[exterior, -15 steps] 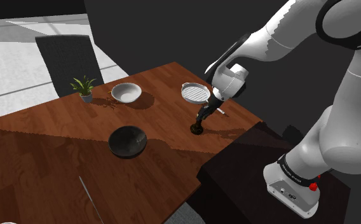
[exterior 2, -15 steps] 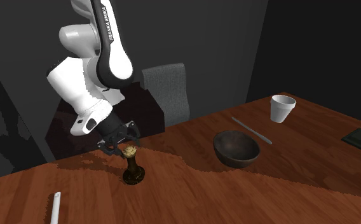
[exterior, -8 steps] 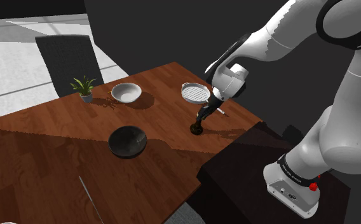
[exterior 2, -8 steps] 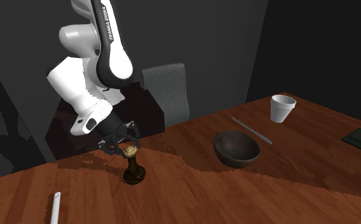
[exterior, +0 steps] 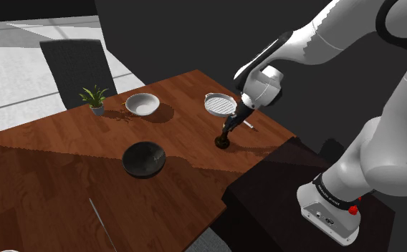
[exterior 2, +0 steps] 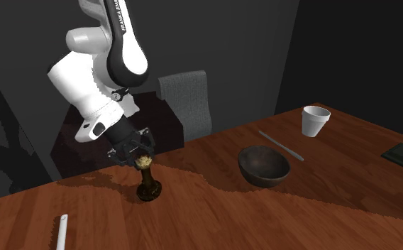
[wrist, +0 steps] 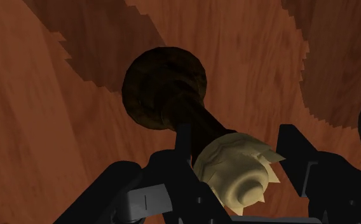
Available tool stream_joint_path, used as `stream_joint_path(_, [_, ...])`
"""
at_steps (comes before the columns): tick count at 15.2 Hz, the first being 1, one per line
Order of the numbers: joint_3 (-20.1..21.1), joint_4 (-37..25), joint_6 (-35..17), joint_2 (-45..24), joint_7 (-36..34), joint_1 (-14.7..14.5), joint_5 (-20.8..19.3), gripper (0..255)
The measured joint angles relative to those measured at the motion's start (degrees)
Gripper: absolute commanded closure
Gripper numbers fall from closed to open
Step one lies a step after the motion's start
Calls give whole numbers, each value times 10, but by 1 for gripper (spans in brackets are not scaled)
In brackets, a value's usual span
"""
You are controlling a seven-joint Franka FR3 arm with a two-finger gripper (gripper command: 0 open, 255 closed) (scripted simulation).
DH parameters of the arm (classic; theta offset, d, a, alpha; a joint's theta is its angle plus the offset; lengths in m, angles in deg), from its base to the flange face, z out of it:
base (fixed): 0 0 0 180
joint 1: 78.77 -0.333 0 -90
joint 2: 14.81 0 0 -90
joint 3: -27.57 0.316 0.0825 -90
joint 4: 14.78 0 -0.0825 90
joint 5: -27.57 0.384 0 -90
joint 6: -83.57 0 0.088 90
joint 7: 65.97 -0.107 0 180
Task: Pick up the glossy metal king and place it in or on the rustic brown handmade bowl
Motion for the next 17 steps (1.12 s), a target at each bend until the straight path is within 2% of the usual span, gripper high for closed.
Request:
stream_joint_path(11, [-30,32,24,102,-124,-14,-136,255])
stream_joint_path(17, [-38,39,46,154,-192,-12,-210,255])
